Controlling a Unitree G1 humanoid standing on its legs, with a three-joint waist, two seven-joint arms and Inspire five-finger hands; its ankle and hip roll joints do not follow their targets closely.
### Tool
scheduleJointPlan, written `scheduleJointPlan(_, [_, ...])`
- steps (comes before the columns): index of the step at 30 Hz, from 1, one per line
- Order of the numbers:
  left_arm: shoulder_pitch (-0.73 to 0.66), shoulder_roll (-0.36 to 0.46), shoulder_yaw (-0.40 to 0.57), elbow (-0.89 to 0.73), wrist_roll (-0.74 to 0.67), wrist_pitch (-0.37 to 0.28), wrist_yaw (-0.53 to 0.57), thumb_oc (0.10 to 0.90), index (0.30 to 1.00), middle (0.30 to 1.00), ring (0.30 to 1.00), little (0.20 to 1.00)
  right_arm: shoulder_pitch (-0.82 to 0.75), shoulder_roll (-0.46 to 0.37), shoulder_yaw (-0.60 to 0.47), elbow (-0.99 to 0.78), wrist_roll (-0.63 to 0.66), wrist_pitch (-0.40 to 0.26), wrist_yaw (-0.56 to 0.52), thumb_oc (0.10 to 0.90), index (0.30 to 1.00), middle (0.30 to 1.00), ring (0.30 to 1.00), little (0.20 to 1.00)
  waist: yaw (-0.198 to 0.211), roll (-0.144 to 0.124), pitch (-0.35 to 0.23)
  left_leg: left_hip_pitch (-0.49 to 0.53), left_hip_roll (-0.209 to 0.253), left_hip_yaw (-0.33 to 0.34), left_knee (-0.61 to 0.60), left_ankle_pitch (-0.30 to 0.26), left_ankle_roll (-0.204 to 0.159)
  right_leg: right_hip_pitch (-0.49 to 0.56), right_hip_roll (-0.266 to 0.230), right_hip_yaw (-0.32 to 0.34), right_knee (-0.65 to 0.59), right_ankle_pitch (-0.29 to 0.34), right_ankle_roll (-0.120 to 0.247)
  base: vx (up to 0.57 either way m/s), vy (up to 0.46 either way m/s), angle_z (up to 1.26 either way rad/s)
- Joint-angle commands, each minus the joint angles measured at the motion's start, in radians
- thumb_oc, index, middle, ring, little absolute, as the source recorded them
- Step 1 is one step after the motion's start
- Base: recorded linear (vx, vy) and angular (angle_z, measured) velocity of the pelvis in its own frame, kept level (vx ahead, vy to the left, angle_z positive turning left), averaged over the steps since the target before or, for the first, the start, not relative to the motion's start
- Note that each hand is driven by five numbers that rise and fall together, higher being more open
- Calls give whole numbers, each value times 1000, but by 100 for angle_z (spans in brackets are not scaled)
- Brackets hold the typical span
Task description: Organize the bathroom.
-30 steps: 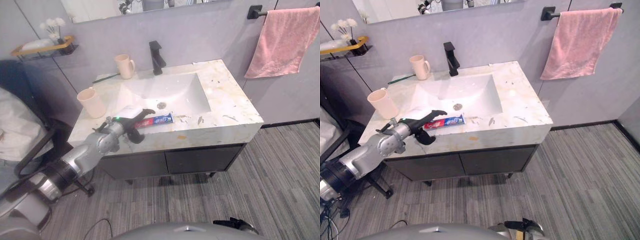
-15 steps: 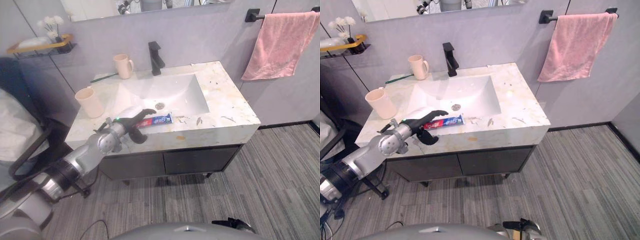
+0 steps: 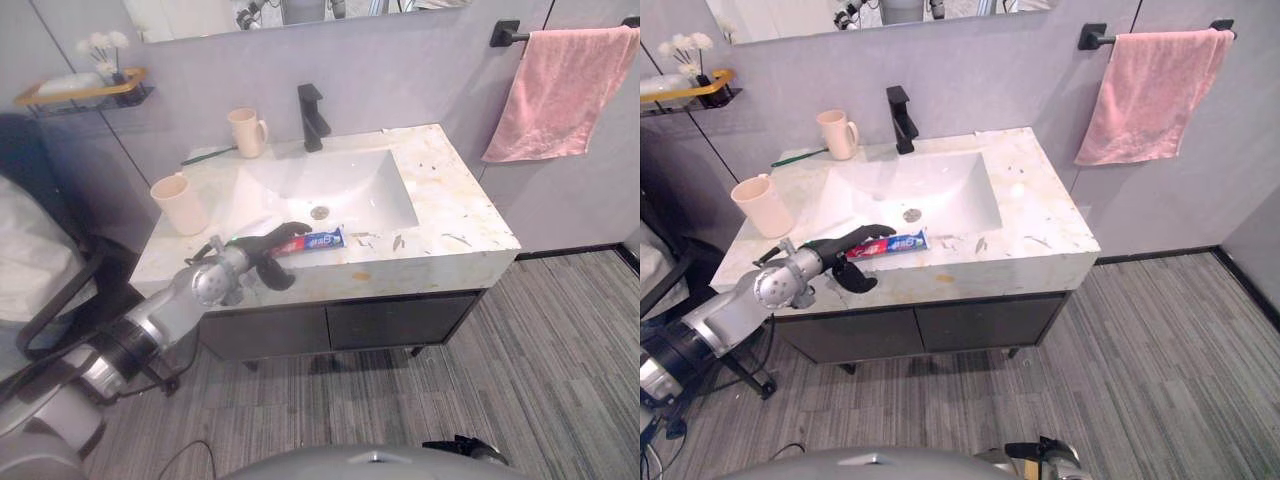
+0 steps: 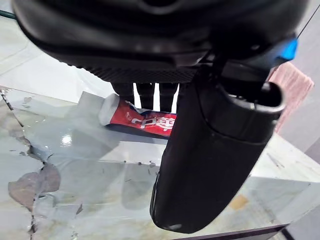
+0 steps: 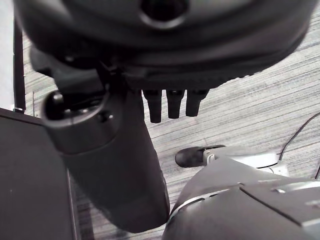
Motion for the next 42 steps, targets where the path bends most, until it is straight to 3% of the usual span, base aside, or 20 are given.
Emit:
scheduleJointPlan(1, [-230,43,173,22,-50,-72,100,800,900,900,900,900,-72,-7,-5,75,5,-7,-1,800,900,900,900,900,28,16,13,39,-78,-16,45,-94,70,17,78,-94,35,-74,-20,0,0,0])
scheduleJointPlan(8, [-199,66,245,-28,-97,-91,125,800,900,900,900,900,-81,-14,-13,79,7,-5,-1,800,900,900,900,900,46,16,12,41,-80,-29,49,-95,69,24,78,-100,37,-79,-25,-47,6,3])
scheduleJointPlan(14, [-215,92,271,-65,-129,-61,93,800,900,900,900,900,-92,-17,-21,97,19,-7,4,800,900,900,900,900,62,16,10,41,-79,-38,52,-95,68,31,77,-112,41,-85,-28,-43,-6,8])
scheduleJointPlan(31, [-271,66,167,-27,-91,40,-61,800,900,900,900,900,-89,0,-25,107,61,-3,-14,800,900,900,900,900,41,30,0,58,-79,-20,17,-85,68,33,81,-104,16,-68,-15,-8,3,1])
scheduleJointPlan(42, [-292,75,154,24,-93,35,-34,800,900,900,900,900,-75,-1,-25,84,86,-2,-26,800,900,900,900,900,26,28,7,52,-76,-9,25,-84,67,27,85,-90,13,-63,-15,13,-8,-1])
